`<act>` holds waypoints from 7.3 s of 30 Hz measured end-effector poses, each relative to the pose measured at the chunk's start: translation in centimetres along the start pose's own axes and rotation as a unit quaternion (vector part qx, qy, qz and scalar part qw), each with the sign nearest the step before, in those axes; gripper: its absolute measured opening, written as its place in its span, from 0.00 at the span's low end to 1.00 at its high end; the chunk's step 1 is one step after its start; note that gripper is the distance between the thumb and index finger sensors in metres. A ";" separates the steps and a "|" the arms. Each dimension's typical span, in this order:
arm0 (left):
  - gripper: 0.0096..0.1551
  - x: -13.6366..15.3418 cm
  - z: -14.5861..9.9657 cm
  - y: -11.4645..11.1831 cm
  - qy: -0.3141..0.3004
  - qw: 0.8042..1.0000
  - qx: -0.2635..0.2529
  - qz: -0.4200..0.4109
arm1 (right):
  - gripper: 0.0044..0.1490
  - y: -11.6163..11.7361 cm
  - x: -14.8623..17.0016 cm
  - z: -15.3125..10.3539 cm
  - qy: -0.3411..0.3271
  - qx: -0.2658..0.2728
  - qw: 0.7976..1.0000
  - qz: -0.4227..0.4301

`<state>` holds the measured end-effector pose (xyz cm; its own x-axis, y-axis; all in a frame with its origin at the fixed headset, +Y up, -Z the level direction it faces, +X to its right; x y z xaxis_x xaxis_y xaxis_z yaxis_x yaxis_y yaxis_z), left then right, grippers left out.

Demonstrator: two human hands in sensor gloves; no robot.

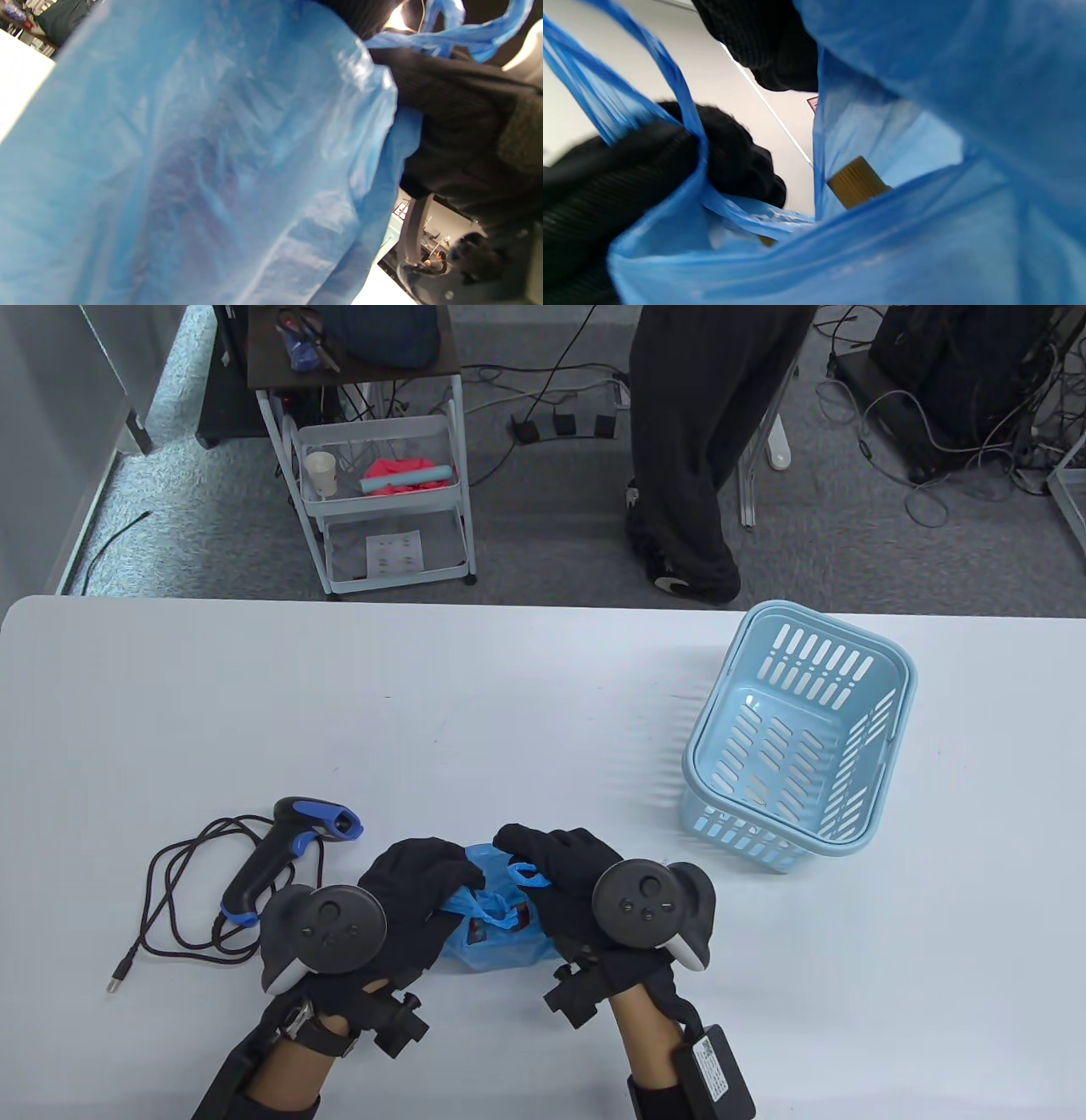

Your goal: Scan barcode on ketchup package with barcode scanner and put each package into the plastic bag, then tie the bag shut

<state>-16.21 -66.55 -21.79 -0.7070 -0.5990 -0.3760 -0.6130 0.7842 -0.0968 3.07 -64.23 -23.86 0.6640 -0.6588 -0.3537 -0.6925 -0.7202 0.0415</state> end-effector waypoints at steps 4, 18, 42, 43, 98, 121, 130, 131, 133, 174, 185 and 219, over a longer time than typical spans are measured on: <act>0.22 -0.5 -0.1 0.0 -0.002 1.000 -0.009 0.007 | 0.27 0.9 -1.0 0.1 -0.004 -0.002 0.997 -0.083; 0.22 -0.7 0.0 -0.1 0.016 0.998 -0.025 0.048 | 0.48 2.6 -1.8 0.0 -0.060 -0.151 0.984 -0.068; 0.37 -1.1 -0.7 2.9 -0.004 1.000 -0.013 0.019 | 0.39 1.5 -1.4 -0.5 -0.077 -0.080 0.994 -0.007; 0.38 -1.0 -0.8 3.4 -0.005 1.000 -0.017 0.004 | 0.39 1.5 -1.4 -0.5 -0.078 -0.080 0.994 -0.010; 0.21 -5.3 2.3 3.6 0.071 0.995 -0.053 0.039 | 0.28 -1.2 0.4 -0.9 -0.064 0.016 0.995 0.071; 0.21 -5.6 2.9 3.1 0.080 0.994 -0.058 0.047 | 0.23 -2.2 0.7 -1.5 -0.047 0.099 0.991 0.075; 0.21 -5.5 3.3 3.1 0.086 0.994 -0.056 0.026 | 0.24 -2.3 0.8 -1.6 -0.043 0.104 0.991 0.076; 0.21 -5.5 3.3 2.9 0.085 0.995 -0.050 0.014 | 0.24 -2.3 0.7 -1.5 -0.044 0.102 0.991 0.073; 0.21 -5.7 3.4 2.8 0.084 0.995 -0.047 0.018 | 0.28 -2.1 0.4 -1.5 -0.051 0.092 0.992 0.062; 0.24 -7.0 1.6 1.0 -0.016 0.999 0.025 -0.018 | 0.21 -3.1 4.0 -0.9 0.018 0.076 0.970 0.230; 0.53 -6.1 0.9 0.1 -0.039 0.995 0.050 0.080 | 0.25 -3.9 4.4 -1.1 0.024 0.076 0.970 0.229; 0.24 -7.7 0.9 3.4 -0.033 0.995 -0.043 0.080 | 0.25 -0.6 2.6 -1.1 0.014 0.039 0.994 0.106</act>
<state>-12.53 -59.17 -20.07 -0.7746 -0.4534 -0.4410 -0.5245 0.8501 0.0473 5.52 -65.81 -23.78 0.5077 -0.8002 -0.3192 -0.8366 -0.5464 0.0390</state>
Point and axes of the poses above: the tracker on the back of each hand, its own x axis roughly to the little-finger side, its own z axis roughly from the wrist to the fingertips, y = z × x, the point moved 4 cm from there along z, roughly from the wrist to the fingertips, and after that the axes turned 5 degrees about y, right-handed, at the moved point
